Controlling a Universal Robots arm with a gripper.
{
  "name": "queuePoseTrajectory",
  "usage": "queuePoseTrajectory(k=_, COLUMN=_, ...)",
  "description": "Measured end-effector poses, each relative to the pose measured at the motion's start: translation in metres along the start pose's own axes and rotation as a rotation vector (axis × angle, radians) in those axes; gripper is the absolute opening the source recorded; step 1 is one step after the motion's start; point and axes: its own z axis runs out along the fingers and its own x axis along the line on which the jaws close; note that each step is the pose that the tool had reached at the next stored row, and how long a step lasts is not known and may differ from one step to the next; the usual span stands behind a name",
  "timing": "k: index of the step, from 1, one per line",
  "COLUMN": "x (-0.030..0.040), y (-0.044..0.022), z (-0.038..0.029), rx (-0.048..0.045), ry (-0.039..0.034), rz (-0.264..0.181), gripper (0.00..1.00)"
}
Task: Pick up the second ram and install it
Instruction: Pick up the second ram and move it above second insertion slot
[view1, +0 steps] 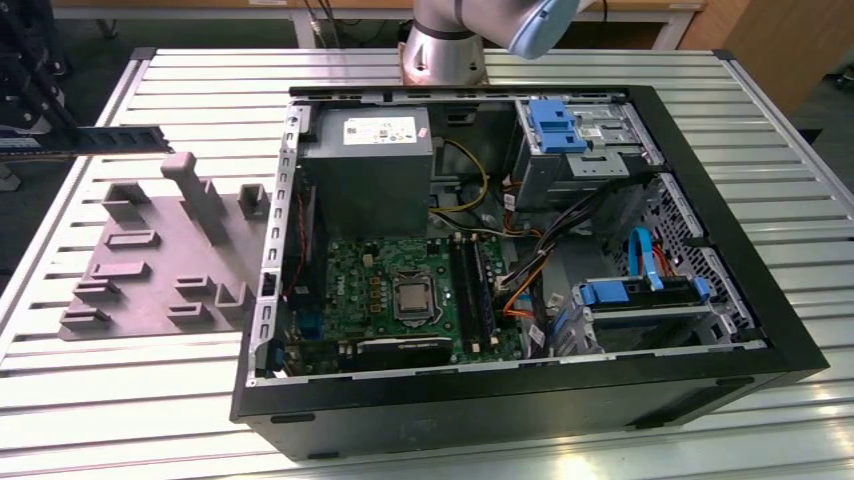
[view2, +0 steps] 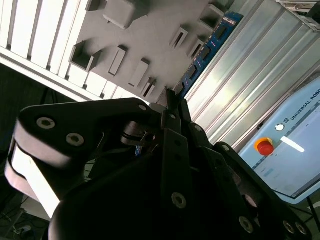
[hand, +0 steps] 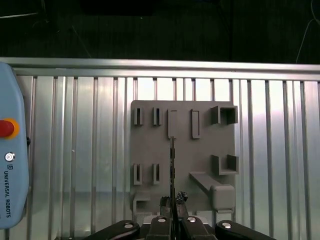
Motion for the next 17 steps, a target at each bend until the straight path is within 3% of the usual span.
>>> queuePoseTrajectory(k=13, x=-0.0001, y=-0.01, z=-0.0005, rx=0.0001, ry=0.0, rz=0.0, gripper=0.14)
queuePoseTrajectory(k=17, x=-0.0001, y=-0.0105, z=-0.0005, rx=0.0001, ry=-0.0001, rz=0.0, gripper=0.14)
